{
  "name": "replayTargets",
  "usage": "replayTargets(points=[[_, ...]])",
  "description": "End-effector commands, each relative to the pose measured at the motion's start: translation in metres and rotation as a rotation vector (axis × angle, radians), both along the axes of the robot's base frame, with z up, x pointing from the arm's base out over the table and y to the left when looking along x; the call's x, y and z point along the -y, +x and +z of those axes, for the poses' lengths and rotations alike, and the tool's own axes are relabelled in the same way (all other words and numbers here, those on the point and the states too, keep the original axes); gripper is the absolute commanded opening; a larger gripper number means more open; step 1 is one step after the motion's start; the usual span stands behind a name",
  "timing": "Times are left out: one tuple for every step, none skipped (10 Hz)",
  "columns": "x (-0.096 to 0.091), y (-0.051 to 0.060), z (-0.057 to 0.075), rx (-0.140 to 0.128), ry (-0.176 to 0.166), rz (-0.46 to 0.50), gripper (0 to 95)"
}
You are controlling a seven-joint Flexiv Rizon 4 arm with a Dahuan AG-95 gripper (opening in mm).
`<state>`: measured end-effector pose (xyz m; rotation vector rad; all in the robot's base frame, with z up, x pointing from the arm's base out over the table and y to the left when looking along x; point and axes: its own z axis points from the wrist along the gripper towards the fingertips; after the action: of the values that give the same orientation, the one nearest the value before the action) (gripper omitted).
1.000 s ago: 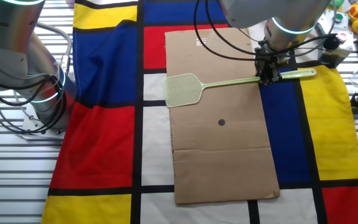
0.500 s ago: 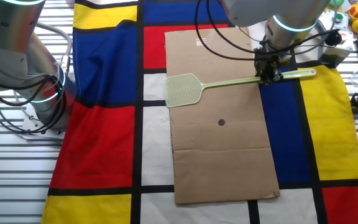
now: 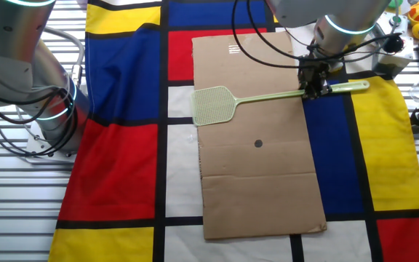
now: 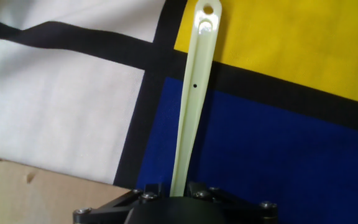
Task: Swat with a flyswatter
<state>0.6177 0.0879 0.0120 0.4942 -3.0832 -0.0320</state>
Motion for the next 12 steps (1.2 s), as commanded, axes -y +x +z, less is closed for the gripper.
replayTargets(points=[[0.000,0.001,-0.002,-0.004,-0.008,0.001,19.0],[0.000,0.000,-0.002,-0.005,-0.009,0.001,19.0],[0.000,0.000,-0.002,-0.004,-0.010,0.000,19.0],[0.000,0.000,-0.002,-0.004,-0.010,-0.002,19.0],[0.000,0.000,-0.002,-0.002,-0.011,-0.006,0.0],[0.000,0.000,-0.002,-0.001,-0.012,-0.007,0.0],[0.000,0.000,-0.002,-0.002,-0.012,-0.008,0.0],[0.000,0.001,0.000,-0.014,-0.012,-0.007,0.0],[0.001,0.002,0.003,-0.022,-0.011,0.002,0.0],[0.002,0.003,0.008,-0.032,-0.010,0.015,0.0],[0.003,0.005,0.012,-0.035,-0.009,0.026,0.0],[0.004,0.006,0.018,-0.034,-0.010,0.031,0.0]])
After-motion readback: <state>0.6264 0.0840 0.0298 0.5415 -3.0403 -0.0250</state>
